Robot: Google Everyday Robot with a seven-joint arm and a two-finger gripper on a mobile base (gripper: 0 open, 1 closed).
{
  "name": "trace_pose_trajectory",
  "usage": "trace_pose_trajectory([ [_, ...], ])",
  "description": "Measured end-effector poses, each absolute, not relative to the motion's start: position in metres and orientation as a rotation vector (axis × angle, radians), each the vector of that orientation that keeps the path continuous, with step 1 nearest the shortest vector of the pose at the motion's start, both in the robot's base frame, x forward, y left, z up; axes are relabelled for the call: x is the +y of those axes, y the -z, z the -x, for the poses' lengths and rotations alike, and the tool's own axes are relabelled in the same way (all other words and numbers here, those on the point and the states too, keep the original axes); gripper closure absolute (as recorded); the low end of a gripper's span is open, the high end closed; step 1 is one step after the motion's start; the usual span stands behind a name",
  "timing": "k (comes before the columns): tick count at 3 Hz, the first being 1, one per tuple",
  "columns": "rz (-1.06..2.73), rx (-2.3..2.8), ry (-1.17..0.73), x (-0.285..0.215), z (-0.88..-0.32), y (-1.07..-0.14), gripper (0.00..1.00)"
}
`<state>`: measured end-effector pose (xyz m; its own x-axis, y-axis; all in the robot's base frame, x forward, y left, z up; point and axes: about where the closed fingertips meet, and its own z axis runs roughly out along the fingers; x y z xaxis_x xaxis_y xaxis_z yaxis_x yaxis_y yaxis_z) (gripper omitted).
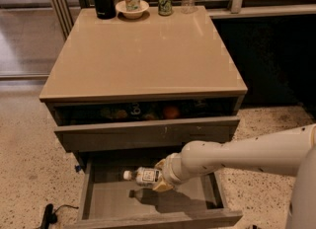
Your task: Pick blue plastic bottle from middle drawer and place on counter
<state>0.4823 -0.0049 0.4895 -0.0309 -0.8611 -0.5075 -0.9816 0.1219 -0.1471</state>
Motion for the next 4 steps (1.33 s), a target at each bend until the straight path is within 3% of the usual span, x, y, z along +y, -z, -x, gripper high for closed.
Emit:
trace_pose_trajectory([
  [2, 1.805, 1.990, -0.327, -0.040, -0.470, -0.560, 1.00],
  [4, 1.798, 2.001, -0.354, -0.036, -0.465, -0.584, 1.00],
])
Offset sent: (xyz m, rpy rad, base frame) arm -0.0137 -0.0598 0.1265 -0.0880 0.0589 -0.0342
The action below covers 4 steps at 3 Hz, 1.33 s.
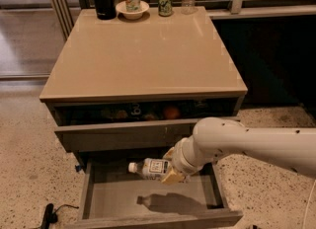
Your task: Pick blue plastic bottle from middle drawer and place on counter
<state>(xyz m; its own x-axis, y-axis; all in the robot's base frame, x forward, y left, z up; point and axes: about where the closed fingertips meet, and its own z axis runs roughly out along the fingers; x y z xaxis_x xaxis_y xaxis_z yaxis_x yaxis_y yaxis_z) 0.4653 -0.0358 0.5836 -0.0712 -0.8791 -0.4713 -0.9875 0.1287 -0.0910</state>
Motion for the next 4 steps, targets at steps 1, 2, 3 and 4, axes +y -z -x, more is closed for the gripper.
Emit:
trace_pose_trajectory([
  [1, 1.786, 2.019, -0.375, -0.034, -0.458, -0.626, 1.00],
  [2, 1.784, 2.040, -0.379, -0.039, -0.450, -0.665, 1.00],
  [3, 1.782, 2.056, -0.371, -0.049, -0.446, -0.715, 1.00],
  [4, 1.789, 2.047, -0.408, -0.057, -0.438, -0.766, 1.00],
])
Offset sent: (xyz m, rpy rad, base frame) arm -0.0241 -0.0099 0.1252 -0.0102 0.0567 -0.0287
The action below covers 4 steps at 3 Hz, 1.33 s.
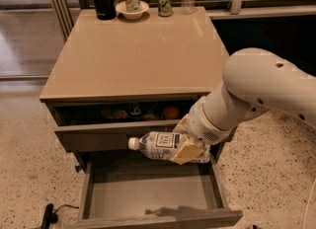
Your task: Pick blue plastic bottle from middle drawer and place on counter
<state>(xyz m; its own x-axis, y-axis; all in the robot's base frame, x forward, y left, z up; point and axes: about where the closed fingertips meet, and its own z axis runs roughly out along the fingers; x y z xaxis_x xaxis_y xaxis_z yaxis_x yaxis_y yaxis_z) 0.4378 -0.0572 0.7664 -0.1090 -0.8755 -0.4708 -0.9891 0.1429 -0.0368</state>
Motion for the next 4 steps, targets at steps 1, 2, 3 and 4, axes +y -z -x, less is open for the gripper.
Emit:
trace_pose_trajectory([
  [1, 1.783, 2.036, -0.424, -0.054, -0.442, -0.781, 1.00],
  [2, 1.777, 2.023, -0.443, -0.049, -0.447, -0.797, 1.00],
  [3, 1.787, 2.026, -0.443, -0.043, -0.458, -0.831, 1.00],
  [4, 1.807, 2.031, -0.442, -0.034, -0.469, -0.864, 1.00],
])
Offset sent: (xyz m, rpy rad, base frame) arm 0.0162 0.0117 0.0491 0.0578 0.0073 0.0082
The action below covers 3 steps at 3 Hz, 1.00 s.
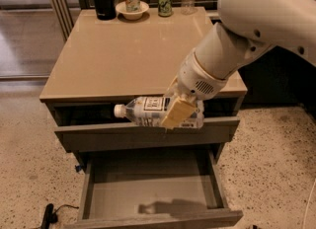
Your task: Pick blue plastic bottle from middle drawer and place on counter
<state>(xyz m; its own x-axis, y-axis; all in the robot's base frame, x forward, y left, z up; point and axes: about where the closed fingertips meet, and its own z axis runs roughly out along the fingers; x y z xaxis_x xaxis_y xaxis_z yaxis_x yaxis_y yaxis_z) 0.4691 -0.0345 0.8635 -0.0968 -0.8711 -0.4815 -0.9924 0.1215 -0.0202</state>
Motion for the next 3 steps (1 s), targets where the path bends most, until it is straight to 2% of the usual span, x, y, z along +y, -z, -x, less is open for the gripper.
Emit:
trace_pose_trajectory([
  [3, 1.838, 1.905, -0.394, -0.009, -0.528, -0.872, 1.00],
])
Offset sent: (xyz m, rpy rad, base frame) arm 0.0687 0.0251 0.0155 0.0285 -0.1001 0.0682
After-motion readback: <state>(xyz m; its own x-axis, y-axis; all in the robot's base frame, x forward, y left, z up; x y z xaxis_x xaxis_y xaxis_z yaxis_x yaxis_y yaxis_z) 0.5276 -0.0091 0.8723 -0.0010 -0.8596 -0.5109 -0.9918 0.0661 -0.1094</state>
